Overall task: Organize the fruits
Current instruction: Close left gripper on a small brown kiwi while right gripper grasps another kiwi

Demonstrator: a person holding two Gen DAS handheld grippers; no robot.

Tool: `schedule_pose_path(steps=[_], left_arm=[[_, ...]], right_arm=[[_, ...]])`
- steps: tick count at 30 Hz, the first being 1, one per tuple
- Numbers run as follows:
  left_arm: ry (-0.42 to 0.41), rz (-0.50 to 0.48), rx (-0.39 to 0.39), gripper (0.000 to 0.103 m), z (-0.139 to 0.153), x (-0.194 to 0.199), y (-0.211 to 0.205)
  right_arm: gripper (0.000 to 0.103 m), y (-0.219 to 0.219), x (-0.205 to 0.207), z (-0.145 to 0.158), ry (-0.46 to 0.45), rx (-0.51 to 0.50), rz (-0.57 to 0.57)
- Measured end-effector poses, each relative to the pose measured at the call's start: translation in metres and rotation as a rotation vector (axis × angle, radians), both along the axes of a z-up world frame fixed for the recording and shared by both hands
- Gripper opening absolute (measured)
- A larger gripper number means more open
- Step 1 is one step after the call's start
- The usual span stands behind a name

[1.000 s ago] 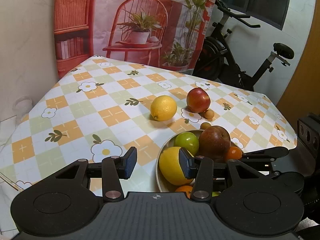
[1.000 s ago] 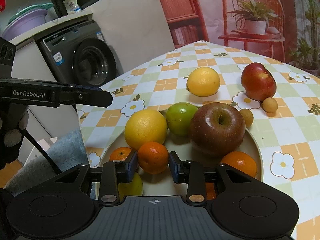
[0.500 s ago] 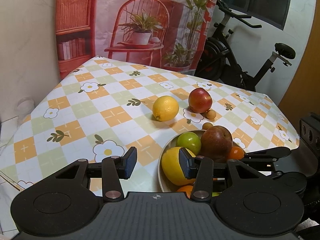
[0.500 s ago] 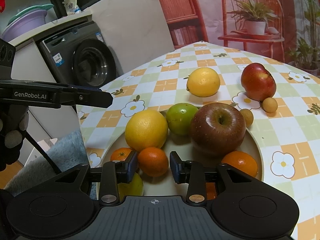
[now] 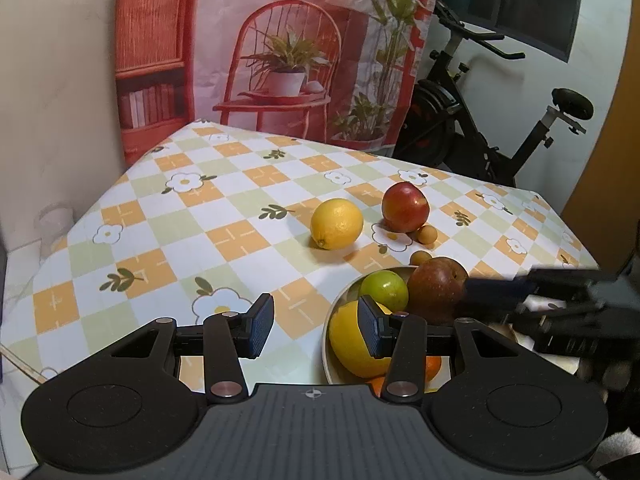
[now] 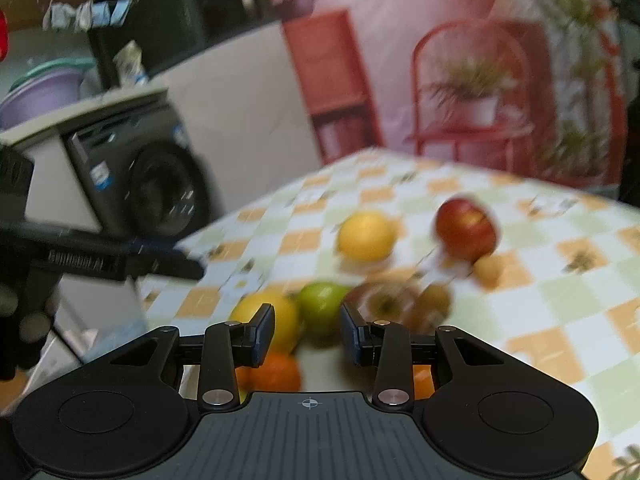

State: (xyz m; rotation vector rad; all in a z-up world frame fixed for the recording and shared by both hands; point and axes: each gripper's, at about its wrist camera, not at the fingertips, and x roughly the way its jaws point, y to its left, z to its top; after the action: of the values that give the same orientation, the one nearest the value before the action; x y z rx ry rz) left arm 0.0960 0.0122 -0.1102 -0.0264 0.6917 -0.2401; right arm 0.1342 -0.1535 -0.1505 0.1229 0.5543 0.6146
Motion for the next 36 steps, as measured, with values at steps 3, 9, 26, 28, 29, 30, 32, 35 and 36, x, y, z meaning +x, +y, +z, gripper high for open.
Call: schedule_pose_path(steps=[3,9,26,28,29,30,32,35,36], left_arm=[[-0.012,-0.004,0.012,0.049,0.002,0.002,-0.002],[-0.014,-0.023,0.002,0.049,0.007,0.016,-0.009],[0.166,-0.249,-0.044,0.048,-0.014,0.123,-0.108],[0.192,-0.257,-0.034,0.048,-0.019,0.133,-0.117],[0.212,-0.265,-0.031,0.048,-0.022,0.138,-0.121],[0.233,-0.274,-0.028,0.048,-0.026,0.142,-0.125],[0.269,-0.287,-0.005,0.048,-0.034,0.151,-0.133],[0.297,-0.287,0.044,0.048,-0.044,0.160,-0.141],[0.302,-0.287,0.052,0.048,-0.047,0.162,-0.143]], right_arm=[[0.035,-0.014,0.002,0.006,-0.051,-0.005,-0.059],[0.035,-0.044,0.017,-0.001,-0.063,-0.026,-0.159],[0.035,-0.103,0.039,-0.046,-0.010,-0.033,-0.348],[0.035,-0.104,0.041,-0.049,-0.004,-0.028,-0.351],[0.035,-0.104,0.042,-0.052,-0.002,-0.032,-0.352],[0.035,-0.104,0.043,-0.053,-0.001,-0.035,-0.355],[0.035,-0.105,0.043,-0.054,0.002,-0.028,-0.361],[0.035,-0.106,0.043,-0.056,0.007,-0.017,-0.361],[0.035,-0.107,0.043,-0.056,0.006,-0.012,-0.361]])
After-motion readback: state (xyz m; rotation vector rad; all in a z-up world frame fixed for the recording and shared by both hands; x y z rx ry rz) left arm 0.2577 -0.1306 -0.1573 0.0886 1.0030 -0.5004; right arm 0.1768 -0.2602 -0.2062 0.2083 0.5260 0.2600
